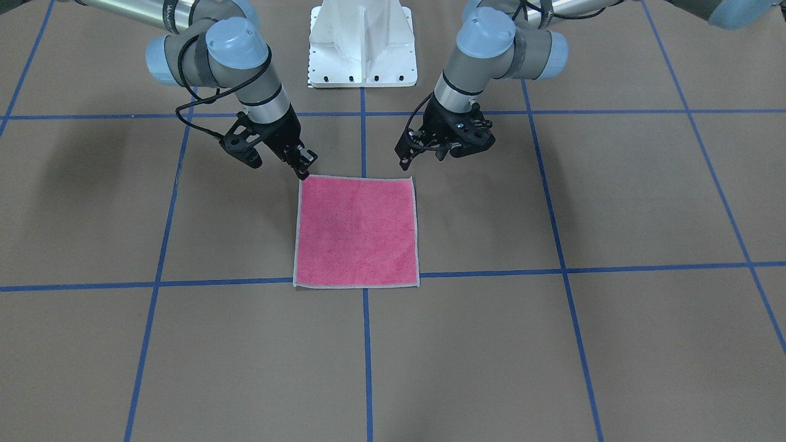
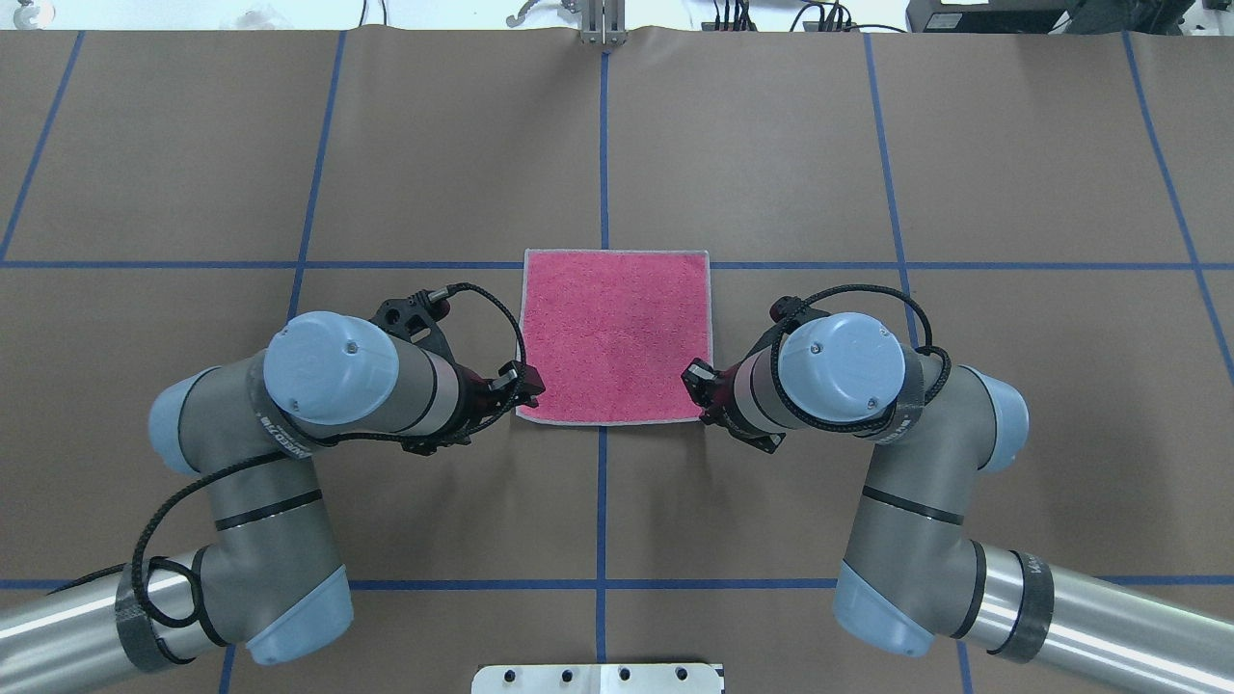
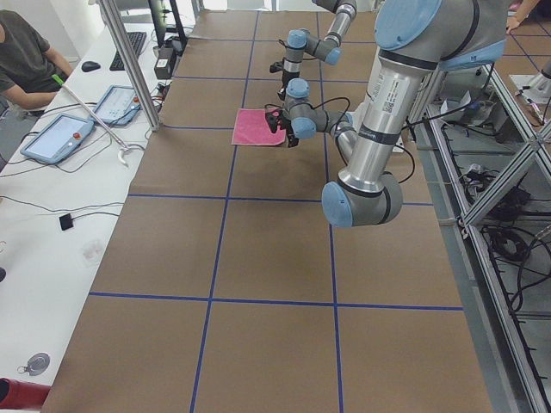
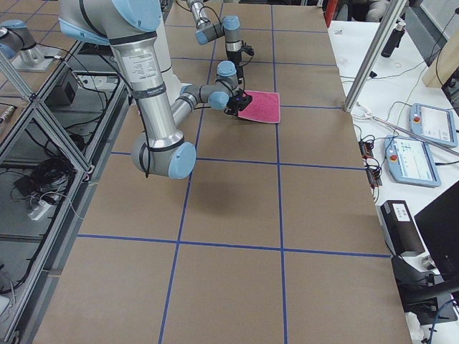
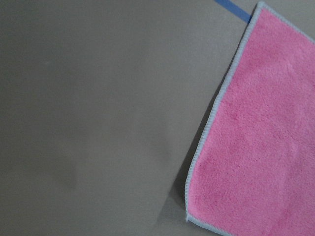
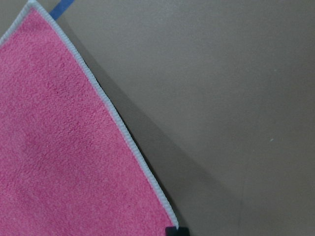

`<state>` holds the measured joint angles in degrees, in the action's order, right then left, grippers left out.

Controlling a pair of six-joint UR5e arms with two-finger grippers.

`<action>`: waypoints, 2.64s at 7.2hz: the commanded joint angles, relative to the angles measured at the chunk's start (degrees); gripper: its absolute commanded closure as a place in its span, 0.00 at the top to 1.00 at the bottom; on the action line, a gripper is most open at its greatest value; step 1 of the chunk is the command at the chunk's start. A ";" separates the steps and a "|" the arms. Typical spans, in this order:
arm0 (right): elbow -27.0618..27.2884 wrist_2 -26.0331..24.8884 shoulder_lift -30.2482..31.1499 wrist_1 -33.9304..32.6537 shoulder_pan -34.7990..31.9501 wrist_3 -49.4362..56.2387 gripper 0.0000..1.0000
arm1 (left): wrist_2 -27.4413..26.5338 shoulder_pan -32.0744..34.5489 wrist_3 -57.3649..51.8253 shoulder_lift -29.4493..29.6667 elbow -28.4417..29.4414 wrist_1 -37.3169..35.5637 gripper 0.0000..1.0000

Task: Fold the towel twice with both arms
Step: 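Lower both grippers onto the towel's near corners, then close both grippers on the near towel corners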

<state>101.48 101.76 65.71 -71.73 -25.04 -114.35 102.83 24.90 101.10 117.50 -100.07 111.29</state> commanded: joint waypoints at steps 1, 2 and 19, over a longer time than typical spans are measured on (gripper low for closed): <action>0.04 0.02 0.03 0.01 0.08 0.00 0.00 | -0.52 -0.37 -0.46 1.06 2.59 0.15 0.83; -0.05 0.02 0.03 0.01 0.08 0.00 0.00 | -0.53 -0.37 -0.64 1.15 2.77 0.24 0.79; -0.14 0.02 0.03 0.01 0.08 0.00 0.00 | -2.36 -0.46 0.15 2.99 4.01 0.68 0.00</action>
<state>101.34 101.78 65.74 -71.72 -24.96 -114.34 101.34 24.43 101.06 120.14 -95.99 111.88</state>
